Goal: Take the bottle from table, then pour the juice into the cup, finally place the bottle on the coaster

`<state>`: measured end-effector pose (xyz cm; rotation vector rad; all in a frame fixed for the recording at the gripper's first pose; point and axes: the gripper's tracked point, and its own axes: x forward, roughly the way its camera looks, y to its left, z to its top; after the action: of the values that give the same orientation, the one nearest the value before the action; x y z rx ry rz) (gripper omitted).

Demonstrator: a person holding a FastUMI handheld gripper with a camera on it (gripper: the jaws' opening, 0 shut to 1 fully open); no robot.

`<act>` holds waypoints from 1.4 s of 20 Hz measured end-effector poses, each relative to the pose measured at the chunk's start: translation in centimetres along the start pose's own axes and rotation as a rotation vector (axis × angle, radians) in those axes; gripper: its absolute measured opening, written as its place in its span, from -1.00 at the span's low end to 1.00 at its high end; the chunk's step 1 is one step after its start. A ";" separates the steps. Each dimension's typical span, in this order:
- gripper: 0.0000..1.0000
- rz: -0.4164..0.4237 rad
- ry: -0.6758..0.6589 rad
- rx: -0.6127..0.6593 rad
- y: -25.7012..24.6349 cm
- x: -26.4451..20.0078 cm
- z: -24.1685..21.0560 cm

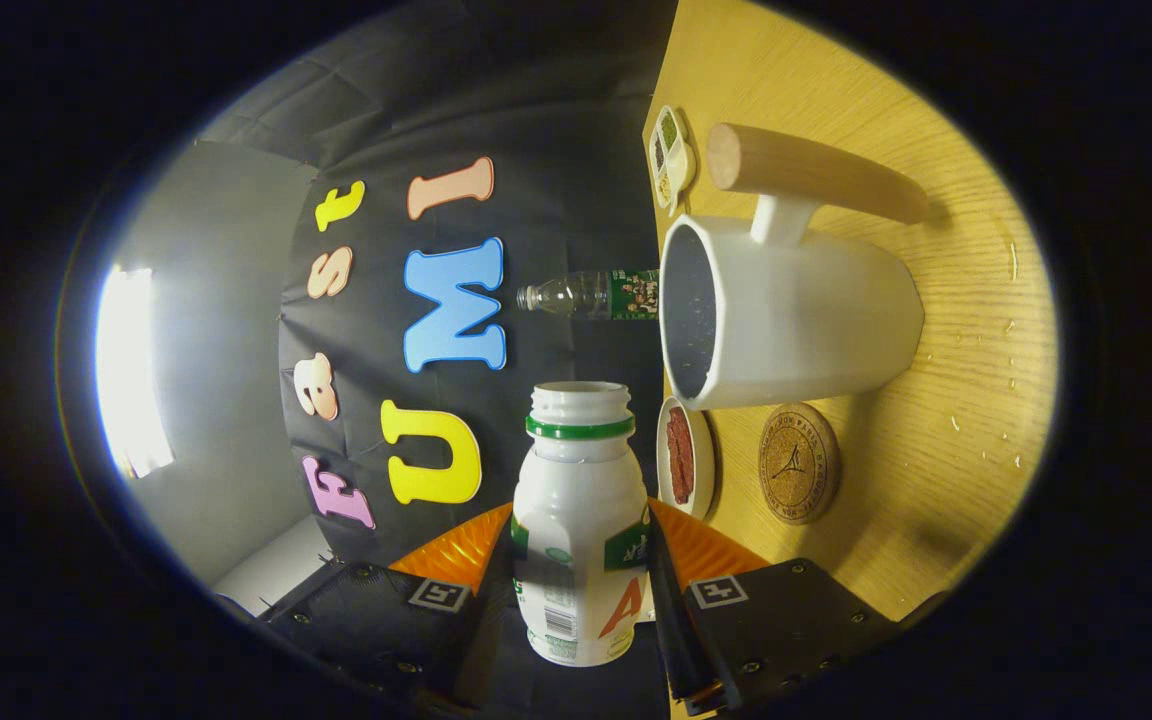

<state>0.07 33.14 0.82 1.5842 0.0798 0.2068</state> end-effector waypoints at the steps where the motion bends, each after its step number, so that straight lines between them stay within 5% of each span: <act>1: 0.30 0.007 -0.002 0.014 0.2 -0.1 0.0; 28: 0.30 0.061 -0.021 0.117 1.3 0.3 -0.1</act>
<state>0.23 33.21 2.11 1.7064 0.0275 0.2367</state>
